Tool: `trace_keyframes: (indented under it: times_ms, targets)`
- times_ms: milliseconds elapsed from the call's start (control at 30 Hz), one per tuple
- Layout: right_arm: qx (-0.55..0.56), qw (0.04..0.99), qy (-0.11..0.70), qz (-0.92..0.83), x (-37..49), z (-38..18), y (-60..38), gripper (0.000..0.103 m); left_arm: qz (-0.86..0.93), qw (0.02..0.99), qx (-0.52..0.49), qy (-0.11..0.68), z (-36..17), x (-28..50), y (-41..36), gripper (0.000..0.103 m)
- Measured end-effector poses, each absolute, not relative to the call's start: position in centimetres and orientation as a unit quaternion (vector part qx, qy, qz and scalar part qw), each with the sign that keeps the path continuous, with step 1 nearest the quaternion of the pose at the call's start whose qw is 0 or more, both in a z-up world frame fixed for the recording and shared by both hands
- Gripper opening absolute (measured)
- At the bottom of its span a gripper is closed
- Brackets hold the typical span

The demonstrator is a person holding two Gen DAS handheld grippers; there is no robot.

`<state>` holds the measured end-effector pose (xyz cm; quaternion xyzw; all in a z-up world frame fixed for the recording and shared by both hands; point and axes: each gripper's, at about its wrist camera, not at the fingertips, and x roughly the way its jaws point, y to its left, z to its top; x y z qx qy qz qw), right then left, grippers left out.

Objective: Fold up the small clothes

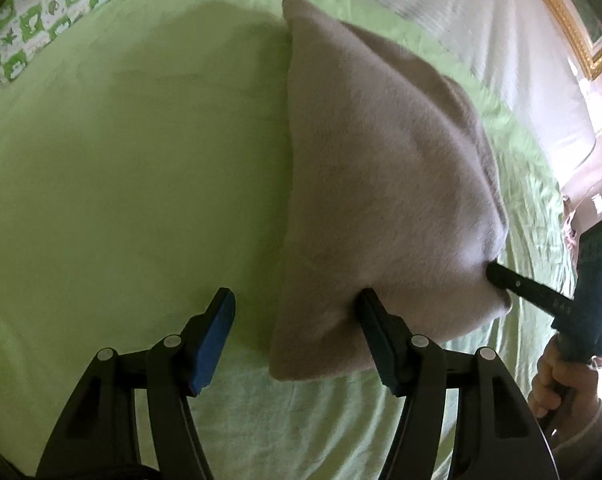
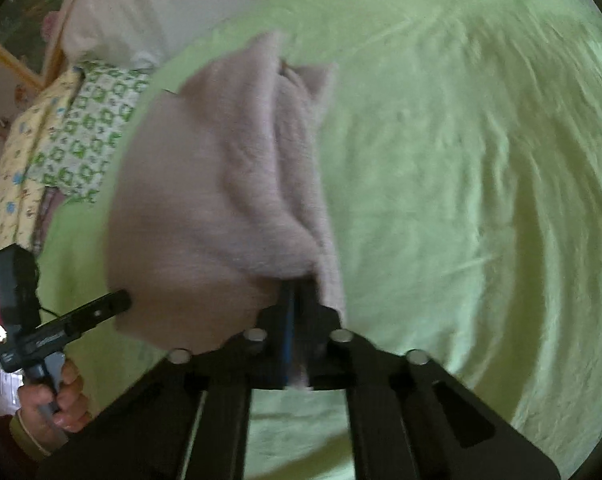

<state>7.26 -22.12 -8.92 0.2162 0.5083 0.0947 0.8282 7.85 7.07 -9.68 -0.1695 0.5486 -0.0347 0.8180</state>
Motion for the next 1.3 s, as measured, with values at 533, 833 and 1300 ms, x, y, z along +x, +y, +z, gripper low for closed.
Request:
trace_keyframes:
  times_ms: [533, 833, 1300]
  targets:
    - [0.145, 0.844, 0.509, 0.09, 3.4, -6.1, -19.7, 0.004, -0.038, 0.814, -0.147, 0.56, -9.6, 3.9, 6.1, 0.068]
    - [0.153, 0.863, 0.473, 0.089, 0.6, -3.4, -19.6, 0.006, -0.041, 0.833, -0.132, 0.536, -6.9, 1.2, 5.8, 0.071]
    - [0.157, 0.884, 0.431, 0.087, -3.2, -2.7, -17.9, 0.06, -0.004, 0.877, -0.077, 0.474, -3.1, -3.2, 5.2, 0.075]
